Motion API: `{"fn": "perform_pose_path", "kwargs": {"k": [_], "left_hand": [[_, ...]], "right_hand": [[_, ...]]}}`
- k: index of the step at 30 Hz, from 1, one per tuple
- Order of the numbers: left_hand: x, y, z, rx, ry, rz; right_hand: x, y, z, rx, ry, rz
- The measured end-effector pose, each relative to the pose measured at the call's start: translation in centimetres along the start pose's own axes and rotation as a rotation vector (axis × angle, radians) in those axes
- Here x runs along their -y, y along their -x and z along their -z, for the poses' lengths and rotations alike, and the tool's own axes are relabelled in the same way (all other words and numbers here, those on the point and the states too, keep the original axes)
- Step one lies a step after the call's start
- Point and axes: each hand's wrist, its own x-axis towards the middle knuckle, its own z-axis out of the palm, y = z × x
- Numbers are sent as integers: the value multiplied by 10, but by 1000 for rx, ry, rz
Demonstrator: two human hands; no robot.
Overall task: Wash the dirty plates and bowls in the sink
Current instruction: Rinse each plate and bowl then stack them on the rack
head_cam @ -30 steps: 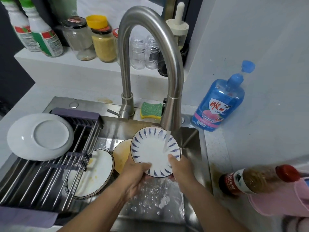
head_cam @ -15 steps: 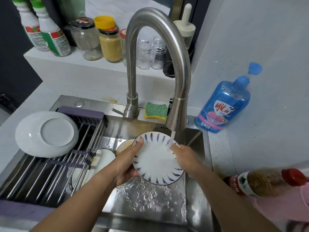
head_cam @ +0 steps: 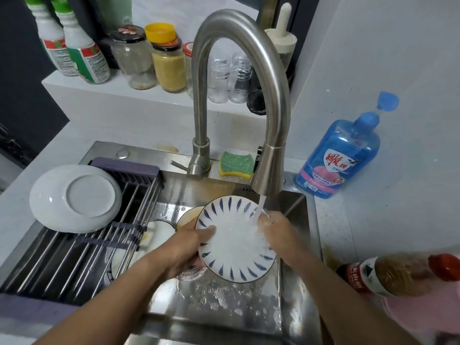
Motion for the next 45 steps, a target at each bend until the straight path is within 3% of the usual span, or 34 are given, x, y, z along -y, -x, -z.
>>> {"fn": "perform_pose_path", "kwargs": {"k": [4, 10, 13, 18, 22, 25, 28, 32, 38, 45], "left_hand": [[-9, 2, -1, 6, -19, 45], [10, 3, -10, -29, 145, -74], [10, 6, -14, -11, 140, -116], [5, 6, 10, 94, -233, -257], [2, 1, 30, 30, -593, -549], [-9, -5, 27, -63, -683, -725], [-8, -8, 24, -88, -660, -749], [7, -7, 24, -89, -561, -703], [27, 0, 18, -144, -528, -675], [31, -8, 17, -195, -406, -627]], "right_hand": [[6, -1, 14, 229, 62, -4], [-16, -4, 12, 109, -158, -191], [-20, 0, 11, 153, -266, -321], [-14, 3, 25, 325, -532, -440], [5, 1, 44, 444, -527, -495], [20, 3, 52, 500, -437, -551], [29, 6, 53, 523, -376, -578], [33, 10, 46, 540, -666, -577], [16, -3, 19, 338, -608, -447], [14, 1, 1, 249, -625, -237]]}}
